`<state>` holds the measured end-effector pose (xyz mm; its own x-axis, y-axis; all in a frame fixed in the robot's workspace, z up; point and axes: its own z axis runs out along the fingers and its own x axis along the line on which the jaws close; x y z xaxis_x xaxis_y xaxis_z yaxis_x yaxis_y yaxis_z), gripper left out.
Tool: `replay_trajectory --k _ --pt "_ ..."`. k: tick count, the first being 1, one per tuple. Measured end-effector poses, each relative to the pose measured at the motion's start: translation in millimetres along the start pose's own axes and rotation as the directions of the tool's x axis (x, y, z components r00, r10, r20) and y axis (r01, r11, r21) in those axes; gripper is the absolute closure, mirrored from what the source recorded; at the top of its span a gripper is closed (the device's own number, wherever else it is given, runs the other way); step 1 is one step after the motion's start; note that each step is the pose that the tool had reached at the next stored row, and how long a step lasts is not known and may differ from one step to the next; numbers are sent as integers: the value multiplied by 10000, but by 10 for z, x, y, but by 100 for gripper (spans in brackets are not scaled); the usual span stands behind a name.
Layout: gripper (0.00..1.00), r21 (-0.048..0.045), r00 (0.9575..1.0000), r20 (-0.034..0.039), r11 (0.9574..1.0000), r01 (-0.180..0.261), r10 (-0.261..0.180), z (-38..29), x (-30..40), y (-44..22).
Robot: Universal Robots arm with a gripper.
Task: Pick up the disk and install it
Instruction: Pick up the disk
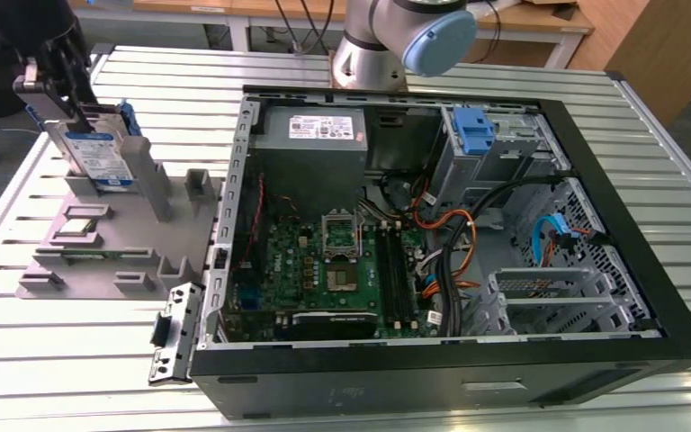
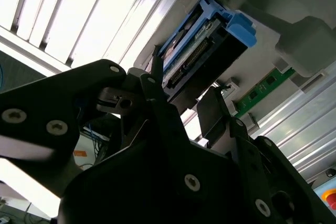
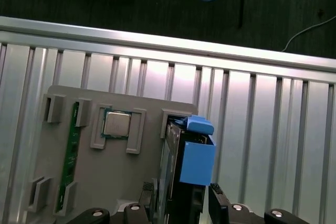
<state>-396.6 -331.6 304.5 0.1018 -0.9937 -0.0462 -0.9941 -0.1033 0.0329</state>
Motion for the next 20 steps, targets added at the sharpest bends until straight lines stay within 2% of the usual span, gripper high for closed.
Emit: replay_trajectory --k 20 --pt "47 14 9997 9 9997 -233 233 -2 0 0"
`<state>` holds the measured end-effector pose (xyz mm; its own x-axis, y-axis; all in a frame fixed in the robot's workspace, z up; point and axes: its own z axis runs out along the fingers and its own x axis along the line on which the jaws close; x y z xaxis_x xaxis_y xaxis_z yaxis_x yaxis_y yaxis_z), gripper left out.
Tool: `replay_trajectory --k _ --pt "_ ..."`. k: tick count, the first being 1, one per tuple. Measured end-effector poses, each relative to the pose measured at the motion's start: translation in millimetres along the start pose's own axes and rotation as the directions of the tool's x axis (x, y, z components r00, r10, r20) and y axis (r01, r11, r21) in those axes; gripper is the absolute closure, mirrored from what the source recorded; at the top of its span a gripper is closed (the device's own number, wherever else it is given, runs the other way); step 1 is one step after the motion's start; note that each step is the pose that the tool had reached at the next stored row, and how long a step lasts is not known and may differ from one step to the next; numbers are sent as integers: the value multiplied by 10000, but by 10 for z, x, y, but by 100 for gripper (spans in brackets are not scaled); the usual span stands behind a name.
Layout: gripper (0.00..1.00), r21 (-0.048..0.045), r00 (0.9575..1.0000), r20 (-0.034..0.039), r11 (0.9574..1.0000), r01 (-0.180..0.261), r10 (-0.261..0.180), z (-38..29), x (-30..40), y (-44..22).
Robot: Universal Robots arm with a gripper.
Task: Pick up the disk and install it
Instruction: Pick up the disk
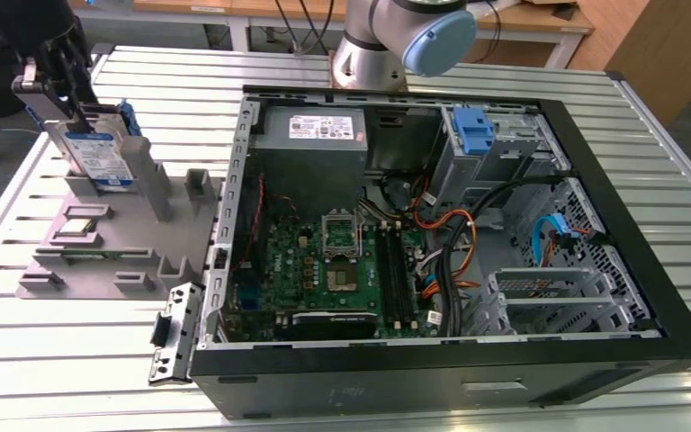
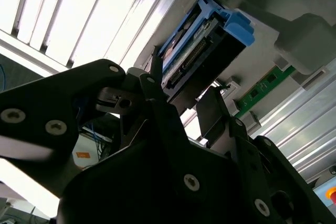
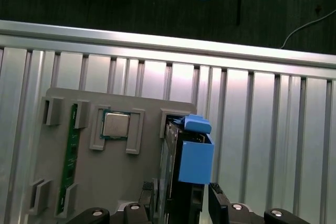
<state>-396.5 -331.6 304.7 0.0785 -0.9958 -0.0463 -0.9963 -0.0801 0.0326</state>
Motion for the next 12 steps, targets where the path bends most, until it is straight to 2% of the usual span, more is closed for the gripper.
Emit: replay_trajectory --k 12 --pt "47 -3 10000 -1 10000 0 0 17 1 0"
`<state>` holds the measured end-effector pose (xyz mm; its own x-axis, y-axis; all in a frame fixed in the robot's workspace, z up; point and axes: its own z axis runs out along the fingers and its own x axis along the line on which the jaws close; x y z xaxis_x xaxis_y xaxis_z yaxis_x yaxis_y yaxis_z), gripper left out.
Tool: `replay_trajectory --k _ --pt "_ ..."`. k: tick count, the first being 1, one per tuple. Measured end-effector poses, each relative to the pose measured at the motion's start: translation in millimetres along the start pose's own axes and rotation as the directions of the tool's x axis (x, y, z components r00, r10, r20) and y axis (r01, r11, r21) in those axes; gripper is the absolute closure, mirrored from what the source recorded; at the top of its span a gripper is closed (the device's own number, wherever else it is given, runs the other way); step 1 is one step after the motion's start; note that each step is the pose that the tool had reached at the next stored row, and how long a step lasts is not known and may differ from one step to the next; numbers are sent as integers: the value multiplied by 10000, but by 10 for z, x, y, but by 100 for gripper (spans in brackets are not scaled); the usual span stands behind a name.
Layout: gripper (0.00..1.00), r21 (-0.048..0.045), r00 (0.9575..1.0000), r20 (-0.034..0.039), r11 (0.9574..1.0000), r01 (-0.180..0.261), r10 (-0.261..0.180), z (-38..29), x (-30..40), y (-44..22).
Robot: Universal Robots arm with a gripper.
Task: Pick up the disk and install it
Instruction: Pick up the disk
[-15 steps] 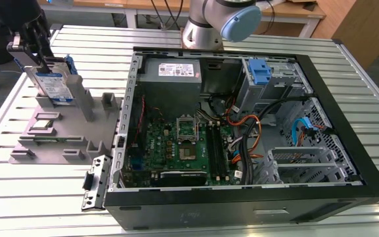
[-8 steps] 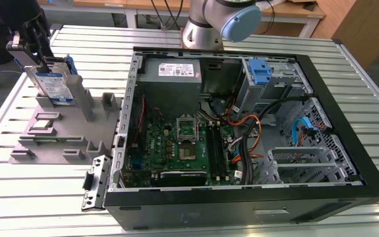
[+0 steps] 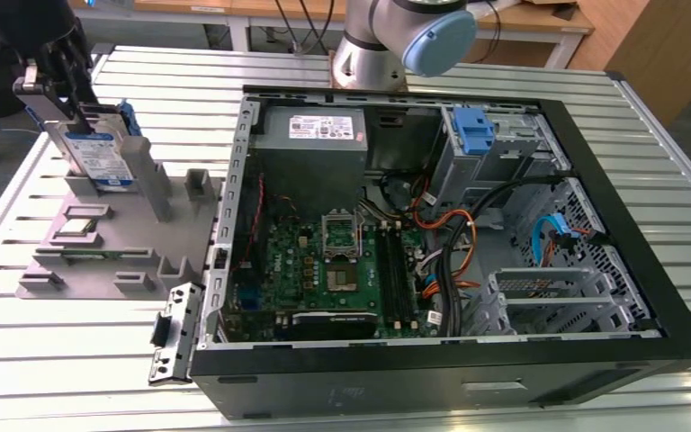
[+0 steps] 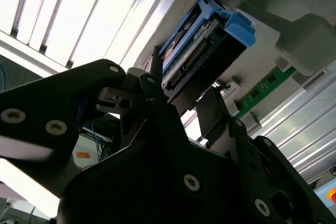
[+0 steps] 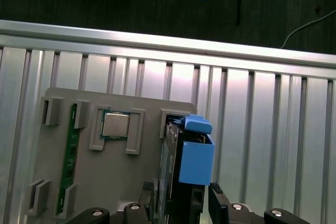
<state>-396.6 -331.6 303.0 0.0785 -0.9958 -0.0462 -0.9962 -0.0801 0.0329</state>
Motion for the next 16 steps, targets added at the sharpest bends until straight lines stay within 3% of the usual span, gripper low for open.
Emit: replay_trajectory --k 16 --pt "47 5 10000 3 10000 -43 43 -12 0 -11"
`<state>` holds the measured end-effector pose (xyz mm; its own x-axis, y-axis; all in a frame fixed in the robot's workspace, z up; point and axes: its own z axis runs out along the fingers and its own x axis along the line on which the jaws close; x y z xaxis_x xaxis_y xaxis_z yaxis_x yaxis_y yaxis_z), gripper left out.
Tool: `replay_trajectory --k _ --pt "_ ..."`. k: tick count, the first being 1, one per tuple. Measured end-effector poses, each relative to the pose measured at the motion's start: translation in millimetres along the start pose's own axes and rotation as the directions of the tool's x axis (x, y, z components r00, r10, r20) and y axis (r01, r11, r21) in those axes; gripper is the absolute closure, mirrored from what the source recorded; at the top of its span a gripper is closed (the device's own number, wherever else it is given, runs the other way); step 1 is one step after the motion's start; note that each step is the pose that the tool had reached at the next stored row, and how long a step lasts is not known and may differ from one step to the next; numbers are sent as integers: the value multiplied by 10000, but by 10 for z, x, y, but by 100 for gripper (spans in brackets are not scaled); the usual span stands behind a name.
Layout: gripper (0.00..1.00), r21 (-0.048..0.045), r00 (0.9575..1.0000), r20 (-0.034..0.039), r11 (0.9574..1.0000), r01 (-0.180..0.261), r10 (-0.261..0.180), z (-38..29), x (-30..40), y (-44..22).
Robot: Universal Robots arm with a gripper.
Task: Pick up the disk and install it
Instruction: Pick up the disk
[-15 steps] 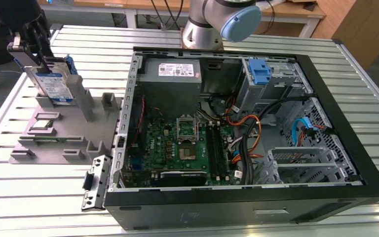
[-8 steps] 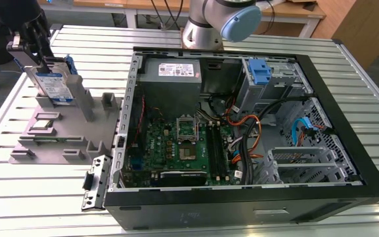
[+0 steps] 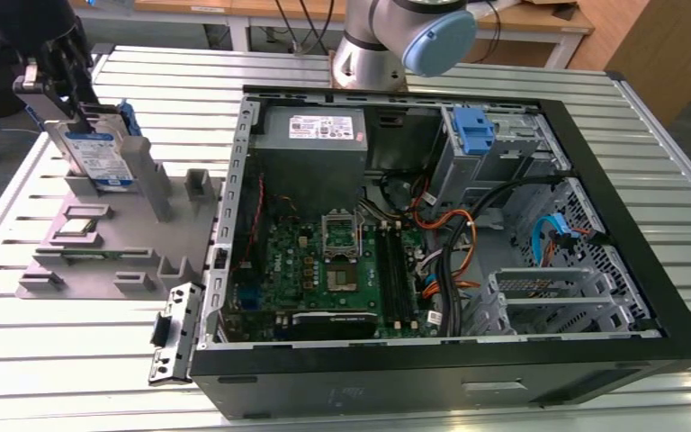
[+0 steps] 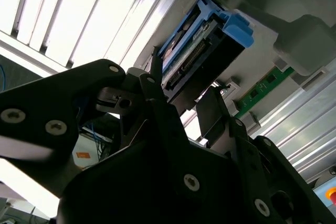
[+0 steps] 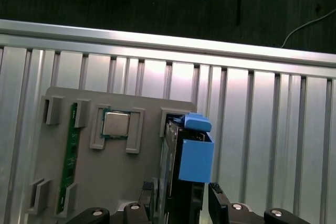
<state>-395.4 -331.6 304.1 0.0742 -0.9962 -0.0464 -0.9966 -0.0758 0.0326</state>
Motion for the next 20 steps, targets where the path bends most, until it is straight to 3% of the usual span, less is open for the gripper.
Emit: replay_trajectory --k 20 --pt "47 2 10000 2 10000 -98 98 21 1 -1"
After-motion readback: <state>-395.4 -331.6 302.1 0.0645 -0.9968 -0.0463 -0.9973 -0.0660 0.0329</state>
